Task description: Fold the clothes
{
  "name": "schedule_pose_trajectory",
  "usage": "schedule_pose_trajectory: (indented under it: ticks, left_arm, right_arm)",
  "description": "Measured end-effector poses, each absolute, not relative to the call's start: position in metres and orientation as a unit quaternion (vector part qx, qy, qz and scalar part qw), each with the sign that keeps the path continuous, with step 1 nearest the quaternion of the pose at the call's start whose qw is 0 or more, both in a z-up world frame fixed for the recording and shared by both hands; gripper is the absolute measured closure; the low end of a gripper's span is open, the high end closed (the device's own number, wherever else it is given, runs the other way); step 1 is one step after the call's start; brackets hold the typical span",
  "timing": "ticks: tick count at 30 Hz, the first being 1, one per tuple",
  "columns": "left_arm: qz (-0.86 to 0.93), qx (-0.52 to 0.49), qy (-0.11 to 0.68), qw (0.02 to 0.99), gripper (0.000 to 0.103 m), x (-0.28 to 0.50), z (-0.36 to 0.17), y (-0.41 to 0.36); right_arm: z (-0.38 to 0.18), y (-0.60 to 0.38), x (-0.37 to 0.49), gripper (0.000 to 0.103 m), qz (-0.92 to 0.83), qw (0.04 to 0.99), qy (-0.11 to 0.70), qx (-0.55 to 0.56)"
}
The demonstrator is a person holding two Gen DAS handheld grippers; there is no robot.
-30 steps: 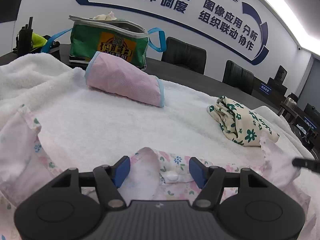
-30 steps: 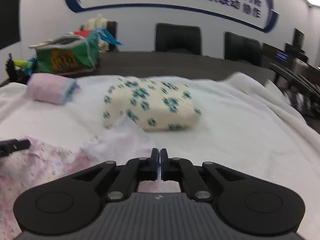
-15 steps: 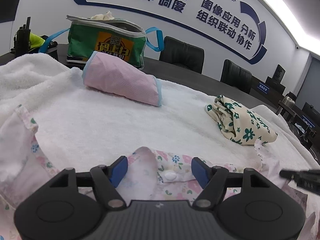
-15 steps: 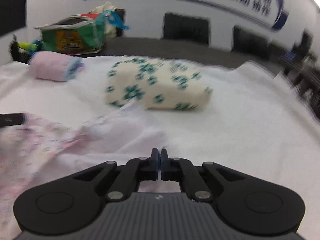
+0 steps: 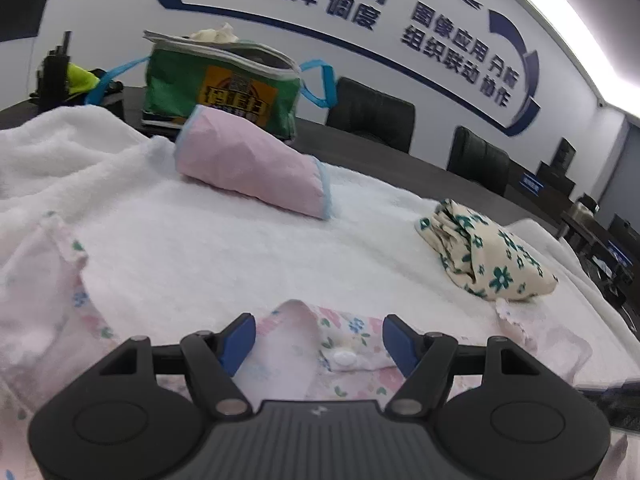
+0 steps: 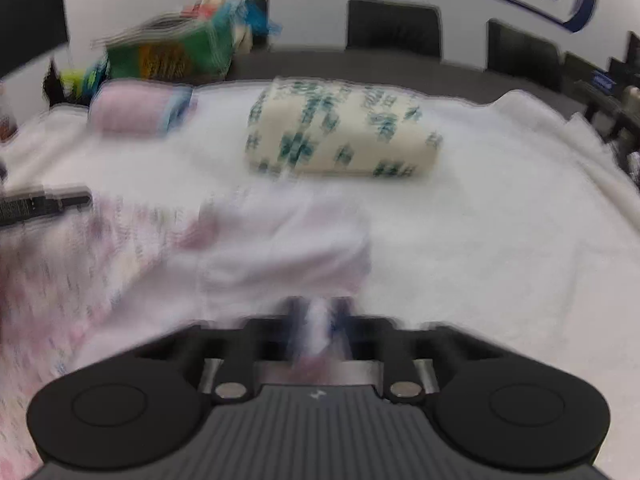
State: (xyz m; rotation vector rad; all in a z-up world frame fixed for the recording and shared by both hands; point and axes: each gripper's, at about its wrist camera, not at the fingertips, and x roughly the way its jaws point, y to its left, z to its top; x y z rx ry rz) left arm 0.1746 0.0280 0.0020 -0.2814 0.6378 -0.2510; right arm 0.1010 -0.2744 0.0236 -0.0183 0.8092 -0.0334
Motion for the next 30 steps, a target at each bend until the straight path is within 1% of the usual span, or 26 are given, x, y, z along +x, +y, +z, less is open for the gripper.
schedule_pose_trajectory:
  ticks: [2, 7, 8, 10, 11, 12, 13, 14, 15, 17, 18, 20, 23, 26, 28, 29, 30]
  left_arm:
    - [-0.117, -0.146, 0.312, 0.932, 0.033, 0.175, 0.005, 0.033]
    - [-0.116, -0.168, 0.306, 0.93, 0.034, 0.175, 0.014, 0.046]
    - [-0.118, -0.166, 0.303, 0.931, 0.033, 0.174, 0.017, 0.046]
    - [-0.12, -0.153, 0.301, 0.934, 0.033, 0.172, 0.02, 0.046]
    - [-0.118, -0.138, 0.303, 0.935, 0.034, 0.17, 0.023, 0.046]
    - [-0.114, -0.127, 0.308, 0.936, 0.034, 0.166, 0.029, 0.047]
    - [-0.111, -0.116, 0.312, 0.936, 0.034, 0.162, 0.034, 0.048]
    - [-0.115, -0.109, 0.317, 0.935, 0.034, 0.155, 0.041, 0.051]
    - [-0.124, -0.11, 0.33, 0.929, 0.034, 0.146, 0.049, 0.055]
    - [-0.171, -0.109, 0.343, 0.917, 0.034, 0.117, 0.06, 0.059]
    - [-0.195, -0.108, 0.349, 0.91, 0.033, 0.102, 0.066, 0.061]
    - [-0.274, -0.084, 0.339, 0.896, 0.031, 0.06, 0.068, 0.063]
    - [-0.332, -0.044, 0.335, 0.881, 0.031, 0.0, 0.056, 0.061]
    - [-0.361, -0.005, 0.324, 0.875, 0.031, -0.046, 0.042, 0.059]
    - [-0.352, 0.012, 0.329, 0.876, 0.031, -0.057, 0.032, 0.059]
    - [-0.347, 0.021, 0.332, 0.877, 0.034, -0.062, 0.027, 0.059]
    - [-0.342, 0.029, 0.336, 0.877, 0.042, -0.067, 0.022, 0.059]
  right_arm:
    - [0.02, -0.269, 0.104, 0.101, -0.027, 0.923, 0.384, -0.026]
    - [0.033, -0.284, 0.13, 0.102, -0.074, 0.93, 0.359, -0.037]
    - [0.033, -0.287, 0.137, 0.102, -0.074, 0.929, 0.362, -0.033]
    - [0.032, -0.293, 0.149, 0.097, -0.065, 0.921, 0.383, -0.026]
    - [0.033, -0.294, 0.147, 0.09, -0.062, 0.916, 0.396, -0.026]
    - [0.04, -0.296, 0.137, 0.076, -0.061, 0.919, 0.389, -0.027]
    - [0.047, -0.297, 0.124, 0.066, -0.06, 0.922, 0.381, -0.027]
    - [0.056, -0.301, 0.101, 0.045, -0.054, 0.929, 0.367, -0.02]
    - [0.064, -0.305, 0.078, 0.036, -0.049, 0.934, 0.353, -0.013]
    - [0.08, -0.313, 0.033, 0.036, -0.036, 0.945, 0.326, 0.001]
    - [0.08, -0.315, 0.012, 0.035, -0.022, 0.945, 0.327, 0.011]
    - [0.071, -0.317, -0.031, 0.035, 0.003, 0.941, 0.336, 0.033]
    - [0.049, -0.315, -0.085, 0.035, 0.043, 0.933, 0.351, 0.068]
    - [0.034, -0.31, -0.112, 0.035, 0.056, 0.928, 0.358, 0.089]
    - [0.03, -0.307, -0.12, 0.037, 0.07, 0.929, 0.351, 0.094]
    - [0.028, -0.305, -0.123, 0.048, 0.076, 0.929, 0.348, 0.095]
    - [0.028, -0.302, -0.123, 0.07, 0.082, 0.929, 0.349, 0.09]
